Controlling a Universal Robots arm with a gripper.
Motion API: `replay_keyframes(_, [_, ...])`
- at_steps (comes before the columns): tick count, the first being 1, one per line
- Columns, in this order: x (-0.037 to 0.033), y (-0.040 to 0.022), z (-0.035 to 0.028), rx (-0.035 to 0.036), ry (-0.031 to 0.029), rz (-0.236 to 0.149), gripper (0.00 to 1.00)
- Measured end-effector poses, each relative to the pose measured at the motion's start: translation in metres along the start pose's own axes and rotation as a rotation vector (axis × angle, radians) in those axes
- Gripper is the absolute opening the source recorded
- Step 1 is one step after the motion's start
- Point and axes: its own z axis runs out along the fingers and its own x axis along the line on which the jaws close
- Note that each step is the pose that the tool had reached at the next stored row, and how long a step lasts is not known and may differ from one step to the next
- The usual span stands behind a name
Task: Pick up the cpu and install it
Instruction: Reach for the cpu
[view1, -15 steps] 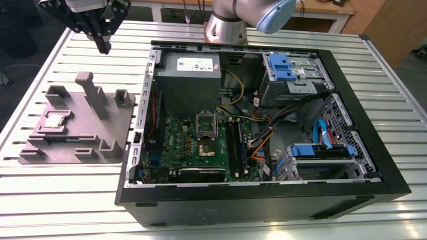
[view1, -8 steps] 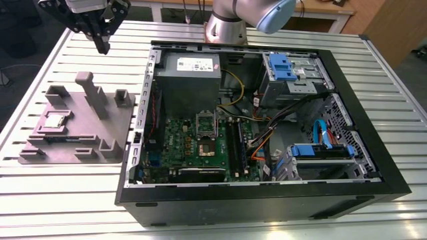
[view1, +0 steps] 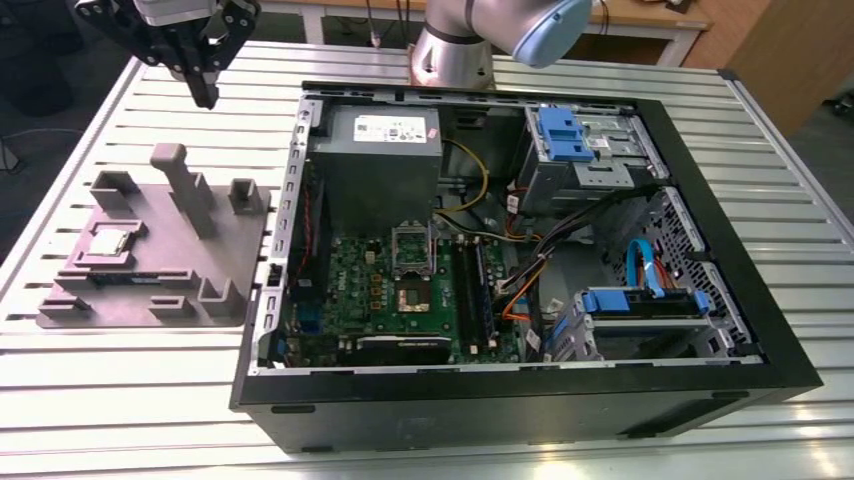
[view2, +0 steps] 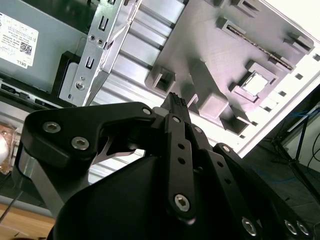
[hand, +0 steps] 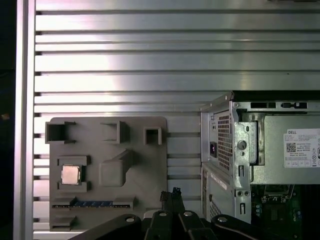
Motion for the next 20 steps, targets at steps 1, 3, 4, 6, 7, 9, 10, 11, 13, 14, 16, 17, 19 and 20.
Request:
replay_keyframes(1, [0.0000,0.0000,0.0000,0.0002,0.0000,0.000,0.10])
replay_keyframes(3, [0.0000,0.0000,0.0000,0.0006,-0.0001,0.000,0.10])
replay_keyframes(4, [0.0000,0.0000,0.0000,0.0008,0.0000,0.000,0.10])
replay_keyframes(6, [0.0002,0.0000,0.0000,0.0008,0.0000,0.000,0.10])
replay_keyframes(7, [0.0005,0.0001,0.0000,0.0008,0.0000,0.000,0.10])
replay_keyframes(9, [0.0017,0.0000,0.0000,0.0009,0.0000,0.000,0.10])
replay_keyframes(10, [0.0026,-0.0001,0.0001,0.0008,-0.0001,0.000,0.10])
replay_keyframes(11, [0.0038,-0.0001,0.0001,0.0008,0.0000,0.000,0.10])
replay_keyframes(13, [0.0051,-0.0001,0.0001,0.0008,-0.0001,0.000,0.10])
replay_keyframes(14, [0.0051,-0.0001,0.0001,0.0007,-0.0001,0.000,0.10])
replay_keyframes(16, [0.0052,-0.0001,0.0001,0.0008,0.0000,0.000,0.10])
replay_keyframes(17, [0.0053,-0.0001,0.0001,0.0008,0.0000,0.000,0.10])
replay_keyframes(19, [0.0061,-0.0002,0.0001,0.0008,0.0000,0.000,0.10])
replay_keyframes(20, [0.0072,-0.0002,0.0001,0.0008,-0.0001,0.000,0.10])
